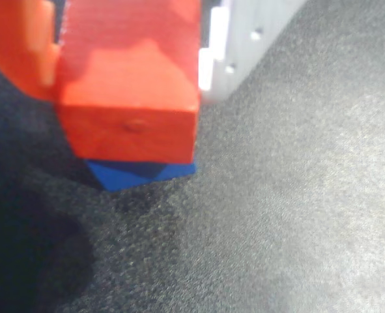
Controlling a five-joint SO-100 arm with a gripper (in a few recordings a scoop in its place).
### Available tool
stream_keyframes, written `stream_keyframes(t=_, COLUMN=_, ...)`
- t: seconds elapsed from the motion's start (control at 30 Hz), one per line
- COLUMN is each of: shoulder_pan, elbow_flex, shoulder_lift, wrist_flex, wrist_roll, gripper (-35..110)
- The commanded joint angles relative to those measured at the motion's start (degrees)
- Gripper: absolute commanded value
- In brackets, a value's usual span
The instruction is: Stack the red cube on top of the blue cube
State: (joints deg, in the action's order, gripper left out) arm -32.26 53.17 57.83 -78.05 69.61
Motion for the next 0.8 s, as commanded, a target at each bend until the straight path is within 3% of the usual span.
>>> stream_keyframes(t=0.0, shoulder_pan=-0.26, elbow_flex=-1.76, shoulder_lift=0.26, wrist_flex=0.97, wrist_roll=0.26, gripper=6)
stream_keyframes(t=0.77, shoulder_pan=-0.62, elbow_flex=-2.64, shoulder_lift=0.44, wrist_flex=0.97, wrist_roll=2.72, gripper=20)
